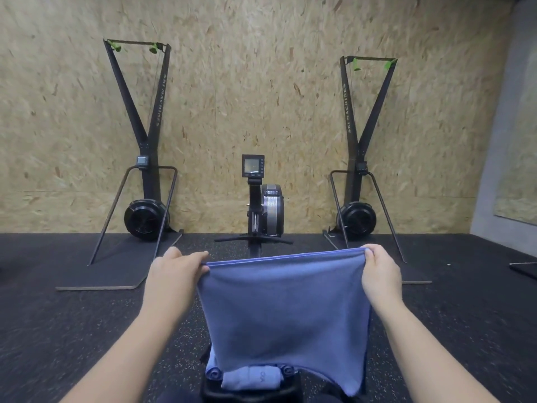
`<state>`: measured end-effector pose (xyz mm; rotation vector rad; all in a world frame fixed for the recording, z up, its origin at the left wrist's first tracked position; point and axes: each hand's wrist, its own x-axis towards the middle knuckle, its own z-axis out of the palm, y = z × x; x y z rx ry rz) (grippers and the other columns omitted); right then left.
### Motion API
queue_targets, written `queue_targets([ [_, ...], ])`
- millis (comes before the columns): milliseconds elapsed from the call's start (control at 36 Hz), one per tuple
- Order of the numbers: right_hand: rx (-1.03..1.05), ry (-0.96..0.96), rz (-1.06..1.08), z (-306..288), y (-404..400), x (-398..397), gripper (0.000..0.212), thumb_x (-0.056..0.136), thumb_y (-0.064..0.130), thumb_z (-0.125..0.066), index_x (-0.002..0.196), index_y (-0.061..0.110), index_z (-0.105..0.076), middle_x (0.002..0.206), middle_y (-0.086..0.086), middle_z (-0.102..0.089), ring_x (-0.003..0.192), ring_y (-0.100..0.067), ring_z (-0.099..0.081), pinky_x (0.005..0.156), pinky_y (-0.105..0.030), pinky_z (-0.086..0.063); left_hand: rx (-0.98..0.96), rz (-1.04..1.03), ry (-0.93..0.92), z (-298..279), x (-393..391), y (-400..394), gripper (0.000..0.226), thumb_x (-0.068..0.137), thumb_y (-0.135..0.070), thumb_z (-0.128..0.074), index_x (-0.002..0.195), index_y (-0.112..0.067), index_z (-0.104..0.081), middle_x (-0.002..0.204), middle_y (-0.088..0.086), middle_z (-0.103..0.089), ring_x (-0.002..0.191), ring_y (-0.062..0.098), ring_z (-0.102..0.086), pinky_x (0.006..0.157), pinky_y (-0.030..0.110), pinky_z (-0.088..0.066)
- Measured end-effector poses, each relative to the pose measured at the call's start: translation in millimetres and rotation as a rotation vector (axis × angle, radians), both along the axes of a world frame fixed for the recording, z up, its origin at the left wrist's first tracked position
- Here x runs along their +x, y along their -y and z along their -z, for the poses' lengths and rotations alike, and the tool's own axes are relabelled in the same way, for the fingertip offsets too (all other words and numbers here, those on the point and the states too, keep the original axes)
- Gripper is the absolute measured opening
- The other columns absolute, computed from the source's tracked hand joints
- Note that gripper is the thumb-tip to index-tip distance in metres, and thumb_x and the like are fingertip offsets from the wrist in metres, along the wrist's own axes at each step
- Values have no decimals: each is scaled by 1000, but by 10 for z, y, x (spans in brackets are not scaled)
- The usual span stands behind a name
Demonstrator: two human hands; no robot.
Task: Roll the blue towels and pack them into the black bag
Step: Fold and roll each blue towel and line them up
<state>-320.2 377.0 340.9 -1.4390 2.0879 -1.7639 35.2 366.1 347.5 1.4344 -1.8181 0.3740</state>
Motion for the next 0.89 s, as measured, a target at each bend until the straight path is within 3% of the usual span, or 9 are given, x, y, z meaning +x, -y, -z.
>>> queue_targets([
  [111, 2, 18, -6, 12, 20, 64, 27, 103, 26, -34, 109, 20, -59, 103, -9, -60, 91, -26, -52, 74, -33, -36, -69, -94, 96, -80, -88, -88, 17, 60, -11, -89, 61, -19, -74, 50, -10, -25, 52, 20, -28, 47, 35, -48],
  [222, -6, 70, -18, 18, -6, 122, 26, 103, 20, -33, 108, 16, -58, 100, -4, -60, 90, -24, -50, 73, -32, -34, 67, -126, -11, -23, -116, -2, 14, 90, -19, -63, 90, -19, -77, 66, -9, -33, 78, 26, -41, 78, 37, -43],
  [306, 22, 79, -47, 46, -24, 172, 26, 102, 19, -32, 108, 17, -57, 100, -2, -61, 92, -23, -51, 74, -32, -34, 142, -139, -43, 49, -84, 81, 13, 86, -20, -64, 90, -23, -76, 87, 3, -48, 90, 31, -51, 78, 32, -37],
  [417, 42, 66, -80, 73, -11, 253, 24, 102, 19, -30, 104, 18, -55, 98, -2, -60, 93, -25, -52, 73, -33, -35, 235, -120, -92, 172, -64, 188, 9, 88, -17, -62, 87, -15, -71, 94, 4, -55, 100, 29, -47, 71, 30, -35],
  [528, 46, 89, -79, 62, -9, 298, 23, 103, 18, -27, 104, 15, -49, 97, -4, -56, 91, -26, -50, 73, -34, -34, 297, -69, -210, 256, -81, 222, 13, 94, -20, -56, 82, -17, -60, 102, 1, -39, 92, 18, -33, 79, 29, -33],
  [667, 82, 131, -54, 53, -11, 334, 25, 104, 18, -24, 111, 8, -47, 101, -6, -50, 92, -26, -46, 77, -34, -33, 408, 99, -584, 224, -147, 182, 27, 99, -28, -48, 78, -11, -49, 81, 3, -53, 71, 18, -46, 61, 32, -32],
  [750, 119, 180, -75, 31, 19, 361, 24, 102, 14, -26, 98, 7, -49, 92, -5, -47, 85, -24, -45, 74, -32, -33, 411, 160, -716, 176, -182, 141, 32, 96, -35, -54, 79, -8, -53, 72, 0, -51, 66, 18, -44, 57, 32, -33],
  [833, 129, 400, -161, 3, 56, 405, 27, 95, 8, -35, 70, 12, -43, 70, -4, -38, 64, -19, -32, 62, -28, -25, 461, 259, -920, 102, -248, 92, 31, 93, -35, -60, 76, -12, -51, 60, -1, -44, 49, 13, -35, 44, 24, -27],
  [889, 132, 617, -237, -40, 25, 454, 22, 95, 11, -45, 74, 8, -52, 72, -7, -41, 68, -19, -36, 58, -27, -24, 514, 355, -1071, 28, -302, 47, 27, 94, -31, -60, 76, -14, -49, 54, -1, -40, 41, 10, -33, 38, 21, -26],
])
